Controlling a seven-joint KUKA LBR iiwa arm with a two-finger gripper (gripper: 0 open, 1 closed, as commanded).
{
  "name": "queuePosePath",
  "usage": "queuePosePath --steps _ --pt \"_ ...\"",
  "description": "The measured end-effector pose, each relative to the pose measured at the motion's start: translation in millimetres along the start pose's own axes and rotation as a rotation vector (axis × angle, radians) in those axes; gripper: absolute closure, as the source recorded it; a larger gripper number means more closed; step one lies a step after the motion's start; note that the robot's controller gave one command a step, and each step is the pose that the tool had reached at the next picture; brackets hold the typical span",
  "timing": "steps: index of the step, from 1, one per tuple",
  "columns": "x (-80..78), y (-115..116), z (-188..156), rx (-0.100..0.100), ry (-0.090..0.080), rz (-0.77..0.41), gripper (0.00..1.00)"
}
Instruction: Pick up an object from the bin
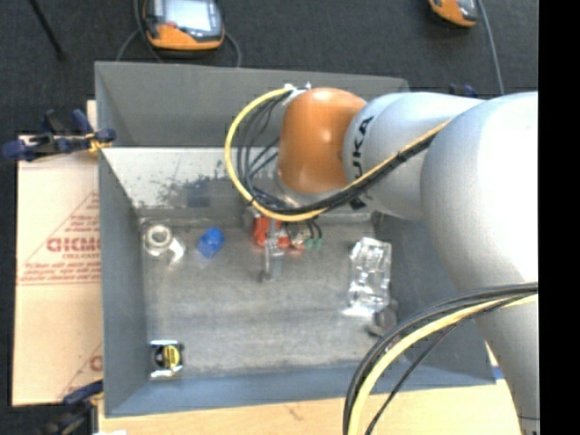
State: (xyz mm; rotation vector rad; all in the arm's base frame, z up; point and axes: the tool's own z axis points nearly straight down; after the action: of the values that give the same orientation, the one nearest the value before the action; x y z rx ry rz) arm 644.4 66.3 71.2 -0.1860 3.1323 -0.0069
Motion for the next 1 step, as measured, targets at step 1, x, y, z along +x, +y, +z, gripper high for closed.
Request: queuePosePath --steps 1 --pt "-12.6 29.4 -73.3 -0.004 -0.011 -0.064 0.0"
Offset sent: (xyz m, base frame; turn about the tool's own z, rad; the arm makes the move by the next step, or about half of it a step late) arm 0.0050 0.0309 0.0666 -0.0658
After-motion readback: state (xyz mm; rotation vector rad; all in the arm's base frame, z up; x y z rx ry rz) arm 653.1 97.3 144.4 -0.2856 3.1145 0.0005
